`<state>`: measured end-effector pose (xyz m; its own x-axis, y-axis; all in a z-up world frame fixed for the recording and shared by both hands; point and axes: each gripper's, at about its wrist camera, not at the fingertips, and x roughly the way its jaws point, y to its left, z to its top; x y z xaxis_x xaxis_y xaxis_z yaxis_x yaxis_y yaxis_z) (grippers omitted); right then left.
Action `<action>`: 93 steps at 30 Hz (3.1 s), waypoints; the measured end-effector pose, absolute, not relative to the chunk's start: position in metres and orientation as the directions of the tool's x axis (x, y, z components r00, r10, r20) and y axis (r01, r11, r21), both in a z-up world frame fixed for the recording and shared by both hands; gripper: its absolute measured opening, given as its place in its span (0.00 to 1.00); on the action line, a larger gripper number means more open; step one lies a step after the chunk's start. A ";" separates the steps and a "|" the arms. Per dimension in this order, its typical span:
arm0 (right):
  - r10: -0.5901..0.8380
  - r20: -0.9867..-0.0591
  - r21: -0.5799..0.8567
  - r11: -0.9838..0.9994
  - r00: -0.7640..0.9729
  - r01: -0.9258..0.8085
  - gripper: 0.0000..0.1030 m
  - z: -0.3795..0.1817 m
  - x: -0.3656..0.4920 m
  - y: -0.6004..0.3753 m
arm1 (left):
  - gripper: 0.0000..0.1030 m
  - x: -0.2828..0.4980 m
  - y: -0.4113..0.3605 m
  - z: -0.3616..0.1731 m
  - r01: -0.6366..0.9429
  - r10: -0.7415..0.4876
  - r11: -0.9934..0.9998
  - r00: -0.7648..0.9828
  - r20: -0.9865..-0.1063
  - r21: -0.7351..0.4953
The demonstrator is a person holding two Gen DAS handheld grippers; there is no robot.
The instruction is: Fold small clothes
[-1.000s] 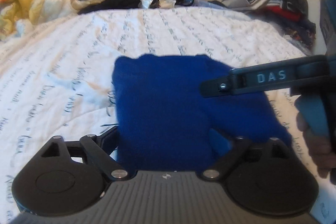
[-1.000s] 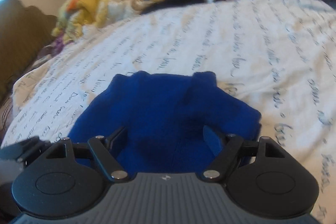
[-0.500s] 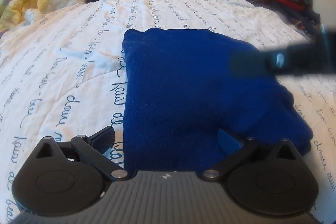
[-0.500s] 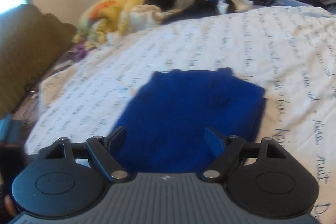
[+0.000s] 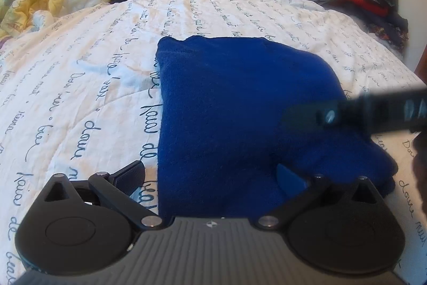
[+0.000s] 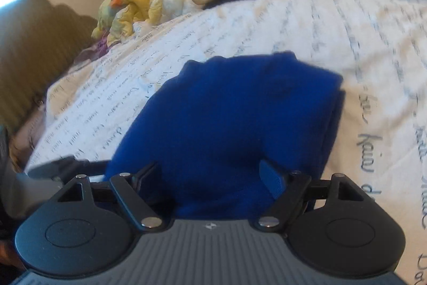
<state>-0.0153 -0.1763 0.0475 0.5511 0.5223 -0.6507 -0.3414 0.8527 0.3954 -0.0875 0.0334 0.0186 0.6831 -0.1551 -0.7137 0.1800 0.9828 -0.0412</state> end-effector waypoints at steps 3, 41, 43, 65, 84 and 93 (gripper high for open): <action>0.485 -0.656 0.377 0.874 0.578 -0.306 0.79 0.073 -0.034 -0.172 | 0.99 -0.099 0.043 0.028 0.163 -0.164 0.984 0.684 -0.711 -0.070; 0.489 -0.579 0.541 0.829 0.652 -0.142 0.92 0.076 0.018 -0.283 | 0.82 -0.095 0.034 0.074 0.273 -0.187 0.960 0.787 -0.588 0.060; 0.510 -0.598 0.590 0.802 0.619 -0.091 0.91 0.064 0.062 -0.281 | 0.81 -0.079 0.012 0.060 0.324 -0.217 0.944 0.754 -0.620 0.064; 0.547 -0.643 0.520 0.826 0.535 -0.219 0.67 0.058 0.006 -0.263 | 0.91 -0.147 0.019 0.028 0.438 -0.226 0.850 0.805 -0.548 0.292; 0.549 -0.714 0.478 0.835 0.434 -0.272 0.08 0.034 -0.060 -0.255 | 0.31 -0.146 0.036 0.017 0.467 -0.251 0.865 0.723 -0.644 0.187; 0.674 -0.623 0.650 0.728 0.398 -0.216 0.13 0.049 -0.056 -0.275 | 0.61 -0.160 0.040 0.027 0.464 -0.251 0.864 0.734 -0.631 0.197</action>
